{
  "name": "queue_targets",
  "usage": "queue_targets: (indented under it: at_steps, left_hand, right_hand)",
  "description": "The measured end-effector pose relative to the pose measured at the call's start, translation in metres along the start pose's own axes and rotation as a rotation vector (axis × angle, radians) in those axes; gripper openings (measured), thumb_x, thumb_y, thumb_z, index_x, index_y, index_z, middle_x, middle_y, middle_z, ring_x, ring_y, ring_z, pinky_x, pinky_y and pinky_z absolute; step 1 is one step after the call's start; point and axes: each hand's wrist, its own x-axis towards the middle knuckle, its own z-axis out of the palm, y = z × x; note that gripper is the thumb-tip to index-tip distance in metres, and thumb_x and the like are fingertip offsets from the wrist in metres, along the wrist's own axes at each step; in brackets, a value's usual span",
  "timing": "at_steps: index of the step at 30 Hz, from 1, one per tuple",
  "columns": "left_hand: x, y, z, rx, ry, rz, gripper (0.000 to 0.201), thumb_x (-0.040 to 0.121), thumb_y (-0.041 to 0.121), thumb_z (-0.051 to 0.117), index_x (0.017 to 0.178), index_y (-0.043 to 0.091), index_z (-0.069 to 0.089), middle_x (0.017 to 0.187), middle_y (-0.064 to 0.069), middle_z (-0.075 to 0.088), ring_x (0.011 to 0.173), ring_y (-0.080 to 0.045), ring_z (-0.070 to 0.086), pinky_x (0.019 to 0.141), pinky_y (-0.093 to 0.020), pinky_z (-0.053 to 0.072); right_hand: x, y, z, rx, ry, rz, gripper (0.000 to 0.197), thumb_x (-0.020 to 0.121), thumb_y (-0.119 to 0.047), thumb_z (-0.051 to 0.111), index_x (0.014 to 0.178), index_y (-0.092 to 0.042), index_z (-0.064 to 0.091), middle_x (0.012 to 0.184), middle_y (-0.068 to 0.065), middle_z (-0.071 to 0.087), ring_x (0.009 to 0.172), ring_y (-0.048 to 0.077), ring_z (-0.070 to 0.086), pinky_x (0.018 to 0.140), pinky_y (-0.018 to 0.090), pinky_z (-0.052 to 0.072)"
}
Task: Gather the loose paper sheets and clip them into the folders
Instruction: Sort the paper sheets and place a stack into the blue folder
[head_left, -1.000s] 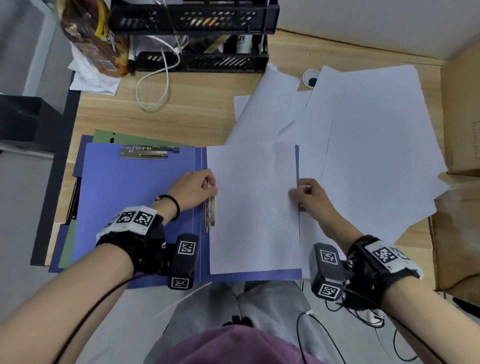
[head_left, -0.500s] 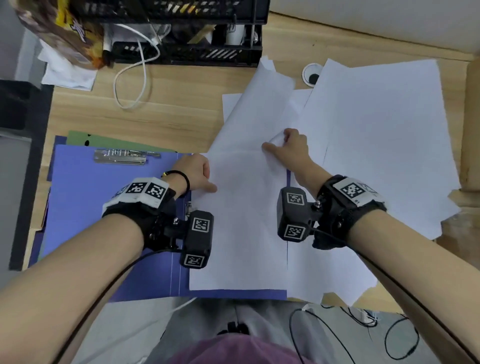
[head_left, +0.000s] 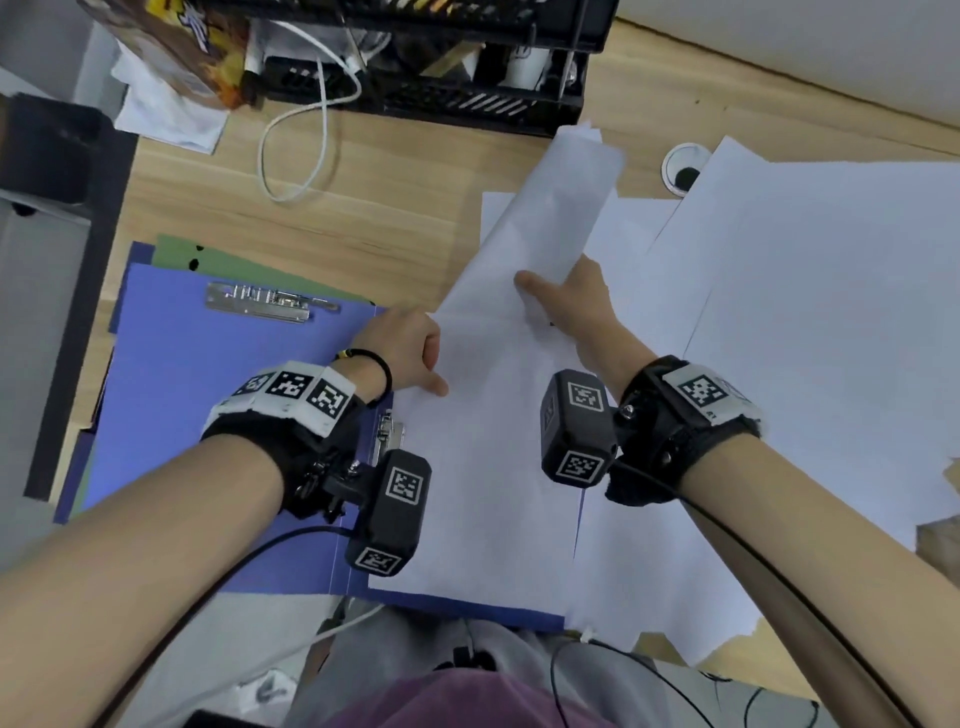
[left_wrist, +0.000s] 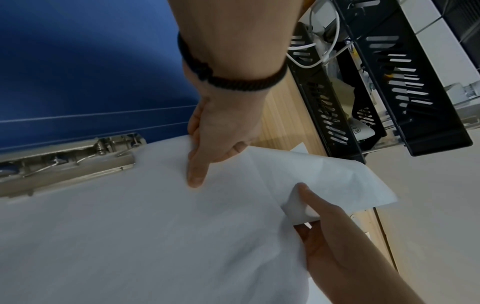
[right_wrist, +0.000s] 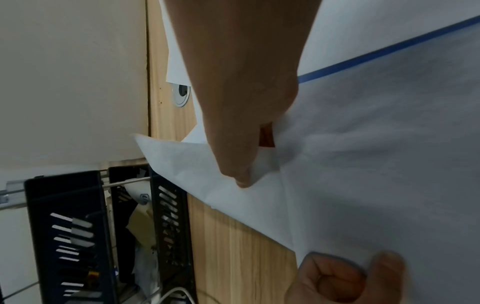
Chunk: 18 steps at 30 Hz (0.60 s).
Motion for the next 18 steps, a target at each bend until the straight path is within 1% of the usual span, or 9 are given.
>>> queue_targets:
  at_steps: [2,4,6,8,10,12,13,15,18]
  left_hand:
    - [-0.002,-0.001,0.001,-0.008,0.013,0.002,0.035,0.059,0.032,0.089,0.066,0.016,0.06,0.065,0.01,0.055,0.066,-0.014,0.052,0.057,-0.027,0.036]
    - [-0.005,-0.003,0.004,-0.034,0.033,-0.003,0.04,0.059,0.032,0.089,0.064,0.017,0.052,0.066,0.005,0.056,0.065,-0.016,0.05,0.056,-0.029,0.038]
    - [-0.009,-0.006,0.009,-0.057,0.064,-0.016,0.049,0.061,0.034,0.088,0.063,0.02,0.04,0.071,-0.001,0.059,0.068,-0.021,0.05,0.059,-0.032,0.041]
    - [-0.015,-0.008,0.016,-0.043,0.092,-0.016,0.049,0.066,0.037,0.084,0.063,0.022,0.037,0.073,-0.002,0.058,0.072,-0.024,0.052,0.061,-0.034,0.044]
    - [-0.021,-0.009,0.022,-0.015,0.131,-0.012,0.04,0.073,0.038,0.077,0.065,0.022,0.042,0.075,0.0,0.058,0.076,-0.024,0.053,0.06,-0.031,0.042]
    - [-0.026,-0.008,0.027,0.01,0.166,-0.001,0.029,0.079,0.038,0.072,0.069,0.022,0.048,0.08,0.001,0.061,0.081,-0.022,0.054,0.061,-0.029,0.039]
    - [-0.027,-0.006,0.028,0.017,0.173,0.005,0.025,0.08,0.037,0.069,0.072,0.023,0.051,0.083,0.001,0.062,0.083,-0.021,0.055,0.062,-0.028,0.039]
    - [-0.028,-0.006,0.028,0.014,0.14,0.003,0.019,0.082,0.036,0.066,0.075,0.024,0.053,0.087,0.002,0.062,0.088,-0.021,0.055,0.064,-0.028,0.041]
    - [-0.029,-0.008,0.025,-0.028,0.058,0.014,0.009,0.085,0.028,0.058,0.079,0.023,0.056,0.087,0.004,0.061,0.091,-0.02,0.056,0.07,-0.031,0.047]
  right_hand:
    - [-0.003,0.004,0.002,0.018,-0.041,-0.008,0.041,0.085,-0.027,0.066,0.122,-0.012,0.06,0.11,0.006,0.069,0.1,0.029,0.066,0.087,0.046,0.056]
    - [-0.009,0.006,0.001,0.041,-0.058,-0.04,0.04,0.085,-0.028,0.065,0.121,-0.01,0.062,0.11,0.007,0.069,0.098,0.028,0.067,0.088,0.05,0.055]
    - [-0.018,0.003,-0.002,0.078,-0.037,-0.095,0.037,0.086,-0.025,0.064,0.119,-0.009,0.062,0.11,0.008,0.069,0.099,0.028,0.067,0.088,0.052,0.055]
    - [-0.028,-0.003,-0.009,0.164,0.023,-0.142,0.03,0.089,-0.019,0.063,0.117,-0.008,0.062,0.109,0.006,0.069,0.1,0.024,0.067,0.089,0.049,0.056]
    - [-0.041,-0.014,-0.018,0.266,0.076,-0.184,0.027,0.091,-0.017,0.062,0.117,-0.01,0.061,0.11,0.004,0.07,0.1,0.021,0.068,0.088,0.047,0.057]
    - [-0.056,-0.028,-0.027,0.31,0.104,-0.23,0.03,0.089,-0.018,0.064,0.118,-0.01,0.062,0.111,0.005,0.072,0.1,0.021,0.07,0.087,0.048,0.057]
    - [-0.065,-0.035,-0.032,0.316,0.101,-0.255,0.03,0.09,-0.017,0.064,0.119,-0.01,0.062,0.112,0.005,0.072,0.1,0.021,0.07,0.087,0.046,0.058]
    - [-0.084,-0.046,-0.038,0.319,0.071,-0.307,0.029,0.091,-0.015,0.065,0.119,-0.009,0.063,0.112,0.005,0.072,0.1,0.02,0.07,0.087,0.043,0.058]
    - [-0.113,-0.056,-0.045,0.366,0.054,-0.351,0.034,0.088,-0.013,0.069,0.121,-0.004,0.063,0.113,0.008,0.072,0.101,0.024,0.07,0.088,0.045,0.057]
